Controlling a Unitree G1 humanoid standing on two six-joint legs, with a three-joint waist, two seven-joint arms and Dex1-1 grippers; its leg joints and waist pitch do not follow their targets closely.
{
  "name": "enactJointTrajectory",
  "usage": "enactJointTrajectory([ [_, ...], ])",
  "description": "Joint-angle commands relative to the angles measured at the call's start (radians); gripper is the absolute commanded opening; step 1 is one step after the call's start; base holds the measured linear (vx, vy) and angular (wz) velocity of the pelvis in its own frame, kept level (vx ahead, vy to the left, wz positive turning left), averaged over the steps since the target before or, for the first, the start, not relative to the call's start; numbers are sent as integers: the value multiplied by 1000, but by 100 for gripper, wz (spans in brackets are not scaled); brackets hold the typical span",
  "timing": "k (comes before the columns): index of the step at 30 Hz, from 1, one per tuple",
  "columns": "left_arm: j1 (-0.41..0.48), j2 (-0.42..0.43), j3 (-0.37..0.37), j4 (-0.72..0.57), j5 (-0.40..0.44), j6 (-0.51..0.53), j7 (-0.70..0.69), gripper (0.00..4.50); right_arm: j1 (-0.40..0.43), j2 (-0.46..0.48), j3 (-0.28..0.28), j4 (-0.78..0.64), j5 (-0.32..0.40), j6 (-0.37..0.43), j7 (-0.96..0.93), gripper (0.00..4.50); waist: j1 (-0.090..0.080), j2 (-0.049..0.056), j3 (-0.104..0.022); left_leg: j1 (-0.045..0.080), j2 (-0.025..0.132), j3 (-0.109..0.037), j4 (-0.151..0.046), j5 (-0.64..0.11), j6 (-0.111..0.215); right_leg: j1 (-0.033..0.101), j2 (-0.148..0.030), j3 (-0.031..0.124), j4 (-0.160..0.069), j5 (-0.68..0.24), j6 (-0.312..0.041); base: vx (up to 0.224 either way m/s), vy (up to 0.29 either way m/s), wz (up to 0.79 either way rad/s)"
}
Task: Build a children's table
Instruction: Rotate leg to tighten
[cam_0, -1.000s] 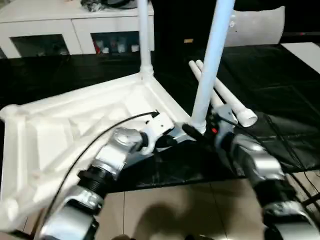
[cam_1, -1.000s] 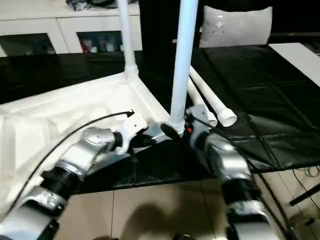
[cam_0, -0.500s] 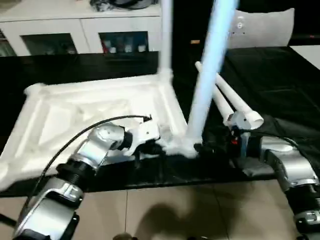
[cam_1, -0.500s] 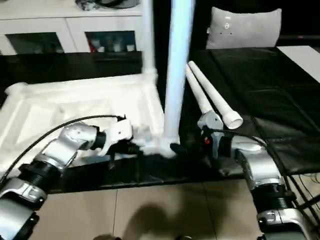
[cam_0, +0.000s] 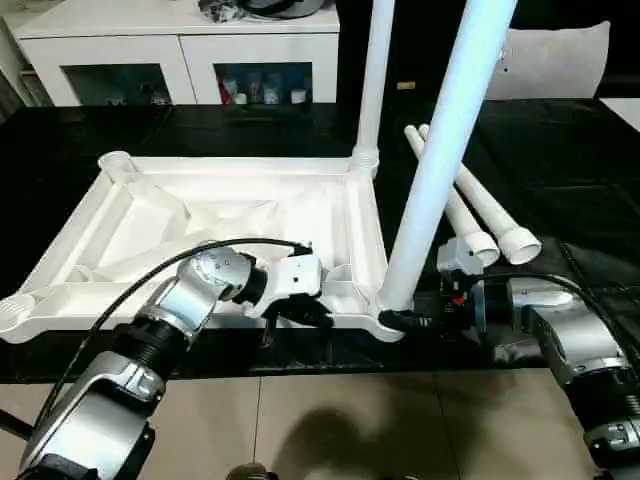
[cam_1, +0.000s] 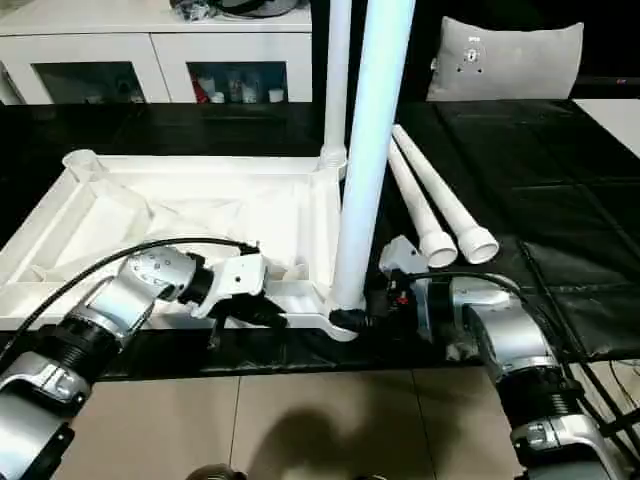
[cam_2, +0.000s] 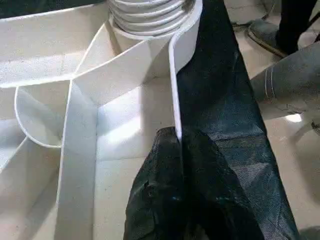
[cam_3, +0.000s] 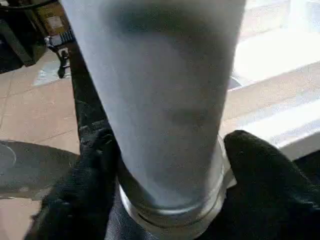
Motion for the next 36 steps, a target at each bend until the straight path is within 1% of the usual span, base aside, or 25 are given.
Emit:
enactJointTrajectory([
  [1, -4, -2, -43, 13, 30, -24, -33, 0, -16, -3, 6, 0, 3, 2, 13, 299, -3, -14, -74, 8, 25, 1, -66, -226, 66, 57, -56, 49, -67, -345, -175, 0, 0, 0],
  [4, -3, -3, -43, 19, 30, -28, -29, 0, -16, -3, 10, -1, 8, 13, 24, 279, -2, -16, -74, 7, 25, 1, -65, -217, 67, 58, -56, 49, -65, -338, -176, 0, 0, 0],
  [8, 9, -6, -31, 5, 14, -2, -29, 0, 2, 1, 14, -22, 24, 40, 34, 267, -1, -16, -74, 7, 26, 1, -65, -215, 69, 58, -56, 49, -65, -338, -178, 0, 0, 0],
  [9, 11, -7, -29, 2, 12, 3, -28, 0, 4, 2, 14, -24, 26, 43, 35, 266, -1, -14, -74, 8, 26, 1, -65, -216, 67, 58, -56, 49, -64, -337, -180, 0, 0, 0],
  [11, 23, -14, -16, -22, -4, 46, -18, 0, 15, 13, 12, -38, 35, 62, 26, 265, -1, -12, -74, 8, 27, 1, -66, -216, 66, 59, -57, 49, -65, -332, -183, 0, 0, 0],
  [13, 52, -52, 24, -92, -29, 191, 70, 0, 9, 83, -12, -27, 31, 153, -121, 264, -7, -14, -72, 6, 30, 0, -69, -213, 59, 60, -55, 50, -59, -322, -192, 0, 0, 0],
  [14, 64, -80, 42, -122, -35, 244, 126, 0, -11, 128, -31, 7, 14, 176, -224, 263, -11, -14, -66, 8, 25, 0, -71, -242, 51, 55, -55, 45, -71, -390, -177, 0, 0, 0],
  [15, 65, -84, 45, -126, -36, 251, 133, 0, -13, 134, -33, 11, 11, 178, -238, 263, -11, -14, -66, 8, 25, 0, -71, -242, 51, 55, -55, 45, -71, -390, -177, 0, 0, 0],
  [16, 72, -102, 55, -143, -40, 278, 167, 0, -26, 161, -44, 33, 0, 185, -300, 262, -27, -15, -62, 10, 18, -5, -71, -278, 23, 57, -60, 38, -82, -503, -137, 0, 0, 0],
  [17, 80, -129, 67, -160, -46, 310, 208, 0, -46, 193, -60, 62, -5, 187, -368, 260, -34, -23, -61, 11, 16, -4, -70, -286, 20, 54, -59, 36, -90, -540, -118, 0, 0, 0],
  [18, 83, -143, 73, -167, -50, 324, 227, 0, -56, 208, -69, 76, -7, 187, -400, 259, -44, -21, -59, 11, 12, -7, -68, -301, 15, 55, -60, 31, -95, -588, -94, 0, 0, 0],
  [19, 88, -179, 87, -176, -55, 362, 278, 0, -83, 242, -88, 111, -8, 197, -476, 259, -49, -20, -57, 12, 9, -7, -67, -311, 16, 53, -58, 29, -102, -604, -83, 0, 0, 0],
  [20, 88, -201, 96, -176, -53, 379, 314, 0, -98, 260, -96, 131, -12, 200, -520, 259, -62, -21, -56, 16, 10, -7, -66, -332, 14, 46, -55, 26, -105, -613, -77, 0, 0, 0],
  [21, 88, -221, 103, -181, -48, 398, 347, 0, -110, 277, -103, 144, -18, 206, -559, 259, -68, -19, -56, 18, 7, -8, -64, -345, 13, 45, -54, 22, -108, -625, -73, 0, 0, 0],
  [22, 74, -273, 130, -163, -34, 424, 451, 0, -137, 313, -123, 184, -27, 208, -653, 259, -84, -20, -55, 23, 3, -8, -59, -371, 16, 40, -50, 15, -118, -646, -58, 0, 0, 0],
  [23, 71, -282, 135, -161, -32, 430, 469, 0, -142, 319, -128, 190, -29, 209, -670, 259, -84, -20, -55, 23, 3, -8, -59, -371, 16, 40, -50, 15, -118, -646, -58, 0, 0, 0],
  [24, 59, -321, 156, -155, -27, 452, 541, 0, -158, 342, -138, 218, -46, 202, -729, 259, -92, -20, -53, 25, -1, -8, -55, -382, 26, 38, -48, 6, -129, -665, -41, 0, 0, 0],
  [25, 51, -333, 159, -150, -26, 448, 558, 0, -161, 345, -134, 228, -47, 193, -720, 259, -94, -20, -54, 25, -1, -8, -53, -387, 29, 38, -48, 3, -131, -670, -34, 0, 0, 0],
  [26, 44, -343, 156, -151, -19, 446, 573, 0, -159, 350, -132, 233, -48, 172, -705, 294, -94, -19, -56, 24, -3, -8, -53, -388, 38, 40, -49, -1, -136, -673, -20, 0, 0, 0],
  [28, 41, -341, 153, -149, -14, 443, 574, 0, -153, 351, -136, 225, -43, 163, -698, 331, -94, -20, -57, 23, -1, -9, -56, -389, 49, 42, -49, -2, -138, -656, -14, 0, 0, 0],
  [30, 39, -327, 151, -146, -6, 434, 571, 0, -145, 348, -144, 214, -35, 158, -690, 334, -90, -19, -58, 21, 3, -10, -62, -383, 54, 41, -49, 4, -133, -625, -29, 0, 0, 0],
  [32, 48, -308, 142, -158, 6, 432, 559, 0, -140, 345, -151, 210, -31, 140, -678, 362, -90, -17, -58, 20, 5, -9, -65, -387, 54, 41, -49, 8, -129, -607, -43, 0, 0, 0],
  [33, 49, -306, 141, -159, 7, 432, 557, 0, -139, 345, -152, 209, -30, 138, -676, 373, -90, -17, -58, 20, 5, -9, -65, -387, 54, 41, -49, 8, -129, -607, -43, 0, 0, 0],
  [34, 56, -278, 132, -161, 16, 417, 536, 0, -122, 330, -153, 185, -23, 113, -640, 379, -88, -15, -60, 16, 7, -11, -69, -384, 55, 44, -51, 13, -123, -583, -55, 0, 0, 0],
  [36, 58, -263, 129, -161, 18, 411, 527, 0, -112, 320, -153, 172, -19, 99, -615, 394, -84, -16, -63, 16, 10, -9, -69, -371, 60, 43, -53, 19, -119, -553, -69, 0, 0, 0],
])
